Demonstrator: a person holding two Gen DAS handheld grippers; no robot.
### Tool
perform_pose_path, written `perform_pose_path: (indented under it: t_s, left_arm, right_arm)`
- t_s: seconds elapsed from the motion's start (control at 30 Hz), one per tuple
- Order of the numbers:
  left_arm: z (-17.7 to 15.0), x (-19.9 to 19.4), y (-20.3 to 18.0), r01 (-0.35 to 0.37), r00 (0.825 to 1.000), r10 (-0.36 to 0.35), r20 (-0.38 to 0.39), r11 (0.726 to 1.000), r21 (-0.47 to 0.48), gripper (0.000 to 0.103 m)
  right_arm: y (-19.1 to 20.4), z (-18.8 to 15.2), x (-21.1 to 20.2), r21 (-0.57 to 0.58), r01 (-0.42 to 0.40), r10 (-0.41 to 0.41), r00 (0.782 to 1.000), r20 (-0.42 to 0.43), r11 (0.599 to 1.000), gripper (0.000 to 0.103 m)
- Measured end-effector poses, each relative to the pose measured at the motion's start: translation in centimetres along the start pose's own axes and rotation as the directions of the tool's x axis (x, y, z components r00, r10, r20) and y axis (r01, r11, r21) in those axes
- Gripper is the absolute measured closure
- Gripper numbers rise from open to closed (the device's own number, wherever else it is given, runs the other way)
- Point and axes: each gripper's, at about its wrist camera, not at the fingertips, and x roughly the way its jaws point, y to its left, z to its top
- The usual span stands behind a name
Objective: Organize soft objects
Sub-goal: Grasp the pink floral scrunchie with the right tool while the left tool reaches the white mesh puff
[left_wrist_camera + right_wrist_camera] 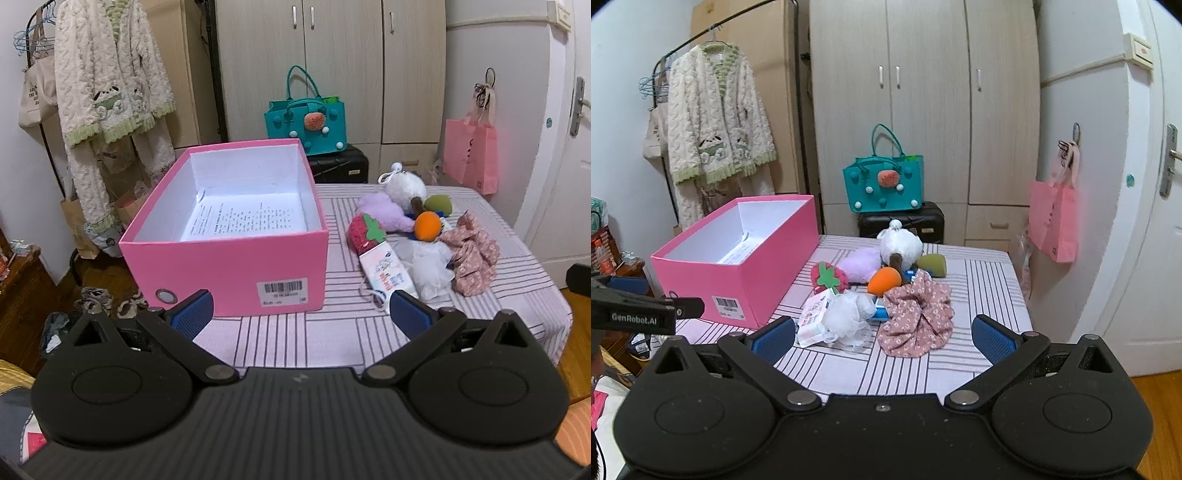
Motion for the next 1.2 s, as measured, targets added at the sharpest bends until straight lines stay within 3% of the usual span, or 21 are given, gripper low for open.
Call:
perform_pose_path:
  t_s: [0.17,0.3,0.47,0.83,0.93,1.07,1.2]
  left_arm:
    - [1.1,0.2,-0.3,-0.013,1.000,0.012,0.018,0.999,0.035,0.000]
    - [2.0,0.8,-1.1,0.028,0.999,-0.030,0.037,0.998,0.062,0.000]
    - [3.1,2.5,-2.5,0.133,0.987,-0.139,0.078,0.988,0.075,0.000]
    - [4.0,8.2,-8.7,0.282,0.957,-0.289,0.009,0.941,0.186,0.004]
    - [3.6,9.9,-9.7,0.310,0.950,-0.310,-0.030,0.931,0.191,0.012]
    - [3.0,12.4,-10.7,0.337,0.941,-0.324,-0.097,0.921,0.195,0.034]
    - [2.7,14.2,-11.3,0.342,0.938,-0.318,-0.138,0.913,0.222,0.045]
  right_arm:
    - [-1.8,0.2,0.4,0.038,-0.058,0.056,0.997,0.056,0.998,0.000]
    - [-4.1,0.0,1.7,0.066,-0.128,0.121,0.988,0.094,0.990,0.000]
    - [-5.5,0.0,4.4,0.008,-0.104,0.104,0.994,0.020,0.995,0.000]
    - [-8.3,-0.2,10.6,-0.021,-0.185,0.183,0.979,-0.096,0.982,0.006]
    - [-8.5,-0.5,12.0,-0.041,-0.212,0.206,0.972,-0.111,0.976,0.006]
    - [-8.7,-0.8,13.8,-0.052,-0.242,0.234,0.964,-0.123,0.969,0.007]
    - [-9.0,-1.0,15.2,-0.072,-0.272,0.261,0.956,-0.134,0.960,0.007]
